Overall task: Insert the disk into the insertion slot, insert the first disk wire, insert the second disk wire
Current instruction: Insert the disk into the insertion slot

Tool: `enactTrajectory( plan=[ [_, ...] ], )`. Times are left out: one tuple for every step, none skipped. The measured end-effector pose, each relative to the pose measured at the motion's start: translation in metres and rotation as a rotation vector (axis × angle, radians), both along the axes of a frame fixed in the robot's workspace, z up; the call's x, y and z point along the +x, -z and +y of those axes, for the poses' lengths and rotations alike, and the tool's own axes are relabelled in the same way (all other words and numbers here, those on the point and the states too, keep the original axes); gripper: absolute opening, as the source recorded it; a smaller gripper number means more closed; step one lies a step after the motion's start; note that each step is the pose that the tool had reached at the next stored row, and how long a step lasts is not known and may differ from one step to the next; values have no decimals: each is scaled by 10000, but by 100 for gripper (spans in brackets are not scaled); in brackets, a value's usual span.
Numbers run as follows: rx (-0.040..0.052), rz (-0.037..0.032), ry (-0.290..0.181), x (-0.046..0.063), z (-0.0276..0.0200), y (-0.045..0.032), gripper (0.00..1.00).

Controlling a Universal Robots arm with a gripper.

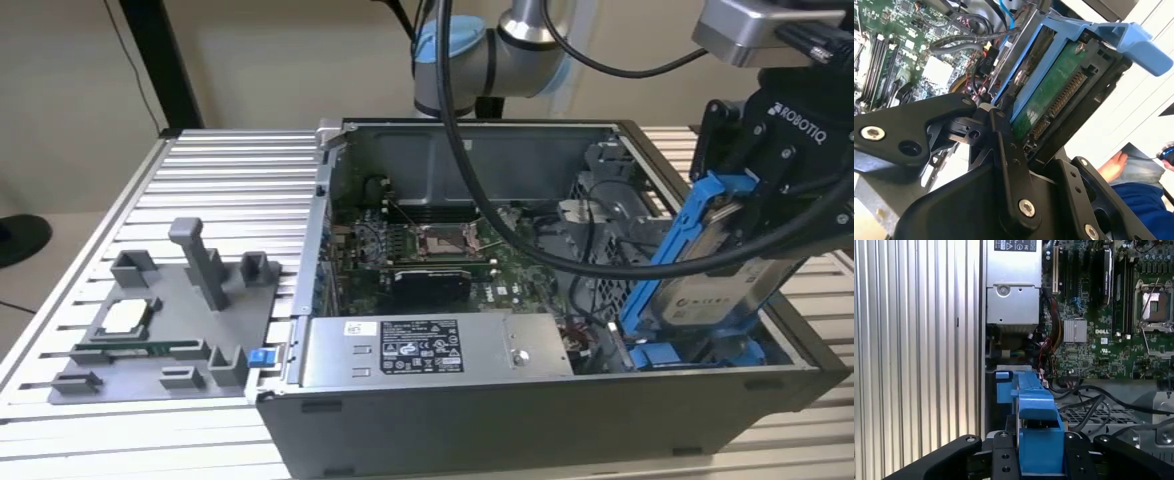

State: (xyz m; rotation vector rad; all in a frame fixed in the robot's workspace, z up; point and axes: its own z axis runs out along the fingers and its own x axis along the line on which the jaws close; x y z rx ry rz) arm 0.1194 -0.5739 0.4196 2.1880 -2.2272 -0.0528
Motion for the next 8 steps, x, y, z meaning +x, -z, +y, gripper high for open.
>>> enactTrajectory(
  plan=[
    [9,0,1,3,0,10,0],
    [21,0,1,6,0,18,0],
    [35,0,2,8,0,24,0],
    [54,-1,2,10,0,31,0],
    [71,0,1,12,0,38,0],
    [85,0,1,14,0,45,0],
    [97,0,1,15,0,53,0],
    [107,0,1,17,0,60,0]
  ],
)
